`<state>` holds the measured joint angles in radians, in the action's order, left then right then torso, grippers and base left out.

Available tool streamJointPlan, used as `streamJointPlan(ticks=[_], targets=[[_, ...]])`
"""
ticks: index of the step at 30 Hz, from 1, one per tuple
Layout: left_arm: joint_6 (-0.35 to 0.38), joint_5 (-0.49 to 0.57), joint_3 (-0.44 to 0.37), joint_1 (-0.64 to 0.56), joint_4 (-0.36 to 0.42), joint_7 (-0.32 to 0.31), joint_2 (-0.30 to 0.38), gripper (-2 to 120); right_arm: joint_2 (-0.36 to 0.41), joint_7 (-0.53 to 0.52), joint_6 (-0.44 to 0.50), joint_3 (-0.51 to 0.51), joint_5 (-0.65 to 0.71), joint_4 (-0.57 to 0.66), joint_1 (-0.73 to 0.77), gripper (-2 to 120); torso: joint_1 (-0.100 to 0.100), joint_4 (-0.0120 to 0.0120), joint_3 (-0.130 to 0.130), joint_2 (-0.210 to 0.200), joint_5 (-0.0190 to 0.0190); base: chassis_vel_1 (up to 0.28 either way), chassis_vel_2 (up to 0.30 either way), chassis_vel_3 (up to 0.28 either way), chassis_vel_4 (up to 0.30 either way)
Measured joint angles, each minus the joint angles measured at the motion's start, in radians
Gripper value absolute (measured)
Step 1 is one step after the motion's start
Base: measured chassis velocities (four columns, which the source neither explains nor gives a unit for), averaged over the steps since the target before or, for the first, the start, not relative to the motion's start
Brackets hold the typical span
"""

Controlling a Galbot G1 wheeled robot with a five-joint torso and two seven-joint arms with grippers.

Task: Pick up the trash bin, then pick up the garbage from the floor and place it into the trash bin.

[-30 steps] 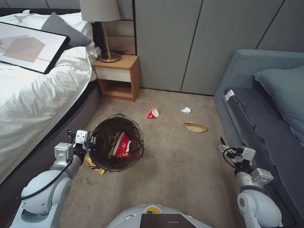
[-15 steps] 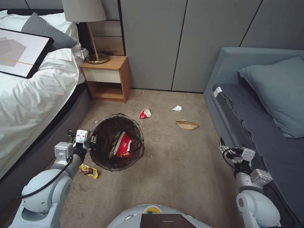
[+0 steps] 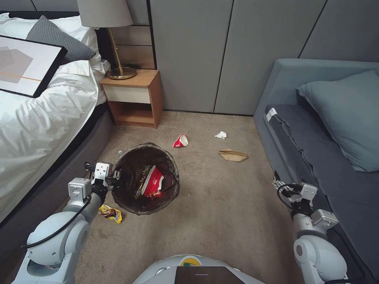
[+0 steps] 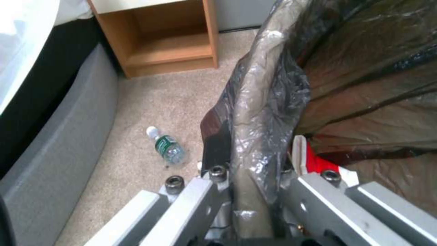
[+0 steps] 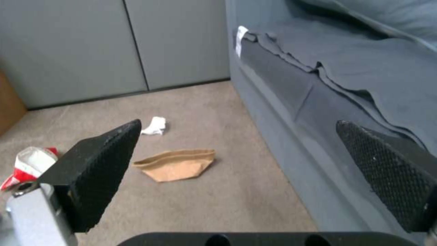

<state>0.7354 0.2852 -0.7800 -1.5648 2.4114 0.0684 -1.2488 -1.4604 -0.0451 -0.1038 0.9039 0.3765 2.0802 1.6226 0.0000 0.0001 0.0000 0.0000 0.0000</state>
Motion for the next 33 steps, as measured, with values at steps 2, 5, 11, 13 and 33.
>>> streamJointPlan(ticks=[2,5,11,13,33], targets=[[0.000,-0.001,0.000,-0.001,0.000,0.001,0.000,0,0.001,0.000,0.001,0.000,0.001,-0.001,-0.002,100,0.000,-0.0002,0.000,0.000,0.0000,0.000,0.000,0.000,0.000],[0.000,-0.003,-0.001,-0.002,0.003,0.001,-0.003,0,0.003,-0.001,0.003,0.001,0.000,-0.003,-0.006,100,0.000,-0.0001,0.000,0.000,0.0000,0.000,0.000,0.000,0.000],[0.000,-0.009,-0.001,-0.010,0.007,0.006,-0.006,0,0.004,-0.001,0.005,0.000,0.002,-0.005,-0.009,100,0.000,0.0000,0.000,0.000,0.0000,-0.100,0.092,0.101,-0.090],[0.000,-0.009,-0.001,-0.011,0.007,0.006,-0.004,0,0.004,-0.001,0.005,0.000,0.002,-0.007,-0.010,100,0.000,-0.0001,0.000,0.000,0.0000,-0.149,0.146,0.159,-0.143],[0.000,-0.015,0.001,-0.013,0.008,0.006,0.000,0,0.008,0.000,0.010,-0.002,0.002,-0.015,-0.016,100,0.000,-0.0001,0.000,0.000,-0.0002,-0.140,0.139,0.137,-0.137]])
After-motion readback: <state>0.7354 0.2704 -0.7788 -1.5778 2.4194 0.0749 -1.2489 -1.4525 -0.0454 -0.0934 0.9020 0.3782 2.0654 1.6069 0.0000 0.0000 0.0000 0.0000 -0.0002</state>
